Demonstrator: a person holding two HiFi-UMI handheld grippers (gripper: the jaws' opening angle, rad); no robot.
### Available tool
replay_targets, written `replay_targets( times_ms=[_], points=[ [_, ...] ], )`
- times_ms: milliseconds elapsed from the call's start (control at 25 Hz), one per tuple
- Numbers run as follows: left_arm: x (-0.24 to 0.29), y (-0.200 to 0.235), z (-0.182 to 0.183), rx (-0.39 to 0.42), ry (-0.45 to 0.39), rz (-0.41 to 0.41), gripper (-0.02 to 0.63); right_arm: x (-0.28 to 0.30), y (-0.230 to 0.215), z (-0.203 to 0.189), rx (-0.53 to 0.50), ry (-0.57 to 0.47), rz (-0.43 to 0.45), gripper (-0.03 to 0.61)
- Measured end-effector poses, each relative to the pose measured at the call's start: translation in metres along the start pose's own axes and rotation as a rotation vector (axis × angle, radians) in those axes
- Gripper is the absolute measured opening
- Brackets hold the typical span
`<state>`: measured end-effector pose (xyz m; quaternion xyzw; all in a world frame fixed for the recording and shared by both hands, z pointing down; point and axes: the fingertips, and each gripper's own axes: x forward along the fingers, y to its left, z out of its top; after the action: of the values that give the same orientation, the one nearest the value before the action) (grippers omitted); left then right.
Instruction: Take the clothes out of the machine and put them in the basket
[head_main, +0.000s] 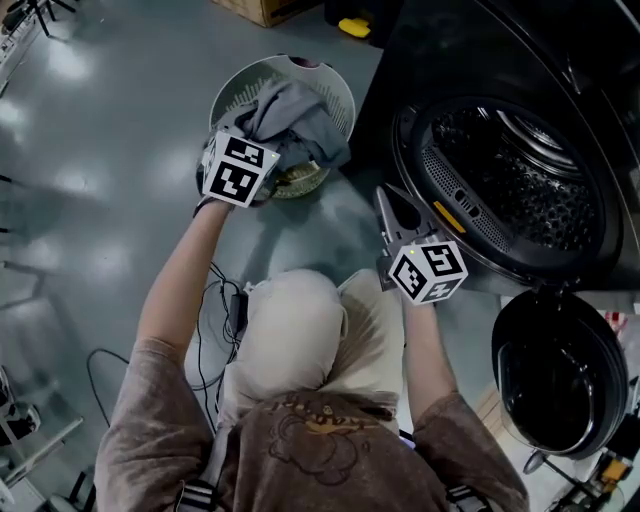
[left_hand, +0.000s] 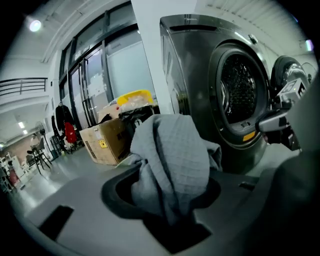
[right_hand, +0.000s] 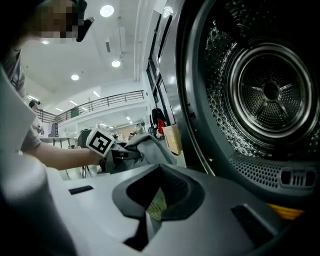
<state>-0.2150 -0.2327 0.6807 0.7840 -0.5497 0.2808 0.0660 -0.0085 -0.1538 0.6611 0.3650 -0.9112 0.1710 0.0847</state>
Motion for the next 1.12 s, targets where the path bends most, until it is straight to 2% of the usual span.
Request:
replay_targets(
  times_ms=[200, 480, 760, 920, 1120],
  points=[
    [0.03, -0.012, -0.035, -0.019, 0.053, -0.023, 0.21, 0.01, -0.006, -0.015, 0.018, 0.024, -0.008, -0.003],
    [0.052, -0.022, -0.044, -0.023, 0.074, -0.058, 0.236, 0.019, -0.016, -0.021, 0.038, 0.036, -0.014, -0.003],
    [0.056, -0.036, -0.039, -0.031, 0.059, -0.102, 0.217, 0.019, -0.017, -0.02, 0.027, 0.04, -0.018, -0.003],
    [0.05, -0.036, -0.03, -0.045, 0.041, -0.109, 0.276, 0.018, -0.017, -0.016, 0.027, 0.039, -0.022, -0.003],
    [0.037, -0.036, -0.013, -0.054, 0.044, -0.132, 0.276, 0.016, -0.014, 0.001, 0.046, 0.043, -0.022, -0.003]
  ],
)
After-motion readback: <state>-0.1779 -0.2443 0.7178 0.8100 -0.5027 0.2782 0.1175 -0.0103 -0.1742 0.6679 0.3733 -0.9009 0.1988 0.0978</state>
